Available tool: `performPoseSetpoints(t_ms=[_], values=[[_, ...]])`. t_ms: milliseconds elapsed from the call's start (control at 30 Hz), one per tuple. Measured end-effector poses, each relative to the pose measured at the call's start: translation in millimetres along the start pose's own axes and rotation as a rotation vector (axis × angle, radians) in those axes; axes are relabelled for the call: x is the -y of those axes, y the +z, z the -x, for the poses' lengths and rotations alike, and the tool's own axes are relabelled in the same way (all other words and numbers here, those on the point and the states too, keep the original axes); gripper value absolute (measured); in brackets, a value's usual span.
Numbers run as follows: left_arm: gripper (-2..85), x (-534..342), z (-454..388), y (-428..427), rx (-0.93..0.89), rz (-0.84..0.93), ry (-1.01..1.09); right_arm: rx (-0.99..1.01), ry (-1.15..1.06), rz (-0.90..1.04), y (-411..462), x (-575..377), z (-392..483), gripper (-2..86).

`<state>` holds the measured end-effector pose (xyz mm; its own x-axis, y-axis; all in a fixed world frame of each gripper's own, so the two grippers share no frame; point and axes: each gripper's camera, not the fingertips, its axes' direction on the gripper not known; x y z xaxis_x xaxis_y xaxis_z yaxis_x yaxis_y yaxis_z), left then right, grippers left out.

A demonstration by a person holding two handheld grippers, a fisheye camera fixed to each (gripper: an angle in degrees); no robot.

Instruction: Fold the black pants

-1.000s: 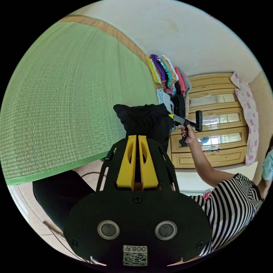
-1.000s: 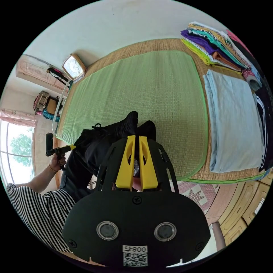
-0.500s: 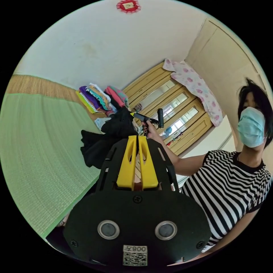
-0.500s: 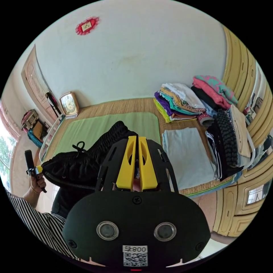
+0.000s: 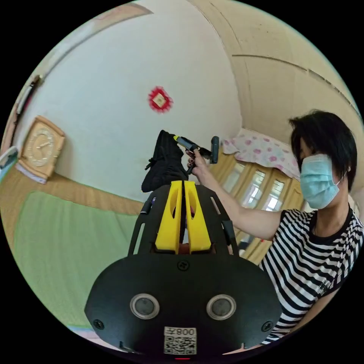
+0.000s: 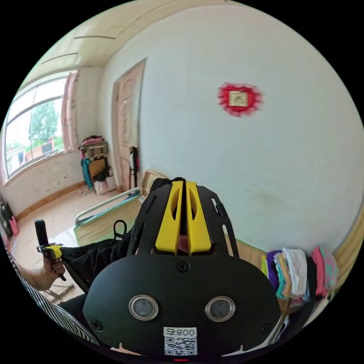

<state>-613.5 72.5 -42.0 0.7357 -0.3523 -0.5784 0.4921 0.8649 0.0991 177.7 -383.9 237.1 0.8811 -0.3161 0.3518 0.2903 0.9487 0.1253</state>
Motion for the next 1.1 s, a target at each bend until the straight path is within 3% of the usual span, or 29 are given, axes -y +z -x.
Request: performPoseSetpoints(t_ms=[133,200,400,533,733,933,1100], values=[[1.0,-57.9,110.8,-64.0,0.446,0.111,-0.268,0.1,-0.094,0.303,157.0,4.8,77.5,3.9],[1.0,-100.9,148.3,-83.8,0.52,0.173,-0.434,0.086,-0.11,0.361,194.0,-26.8,86.4,3.8],[1.2,-191.2,171.5,-58.5,0.478,0.365,-0.564,0.044,0.109,0.552,217.4,-207.3,-18.7,3.6],[2.1,-186.3,171.7,32.3,0.36,0.515,-0.437,-0.007,0.452,0.709,179.3,-369.5,-104.7,5.7],[2.3,-190.0,172.2,174.9,0.277,0.766,-0.277,-0.027,0.75,0.855,158.5,-528.2,-130.6,8.0],[1.0,-230.5,188.3,260.4,0.439,1.001,-0.27,-0.097,0.71,0.94,185.3,-575.9,-115.4,7.5],[0.2,-247.4,193.1,290.6,0.445,1.016,-0.313,-0.078,0.694,0.949,185.3,-599.9,-119.9,5.3]])
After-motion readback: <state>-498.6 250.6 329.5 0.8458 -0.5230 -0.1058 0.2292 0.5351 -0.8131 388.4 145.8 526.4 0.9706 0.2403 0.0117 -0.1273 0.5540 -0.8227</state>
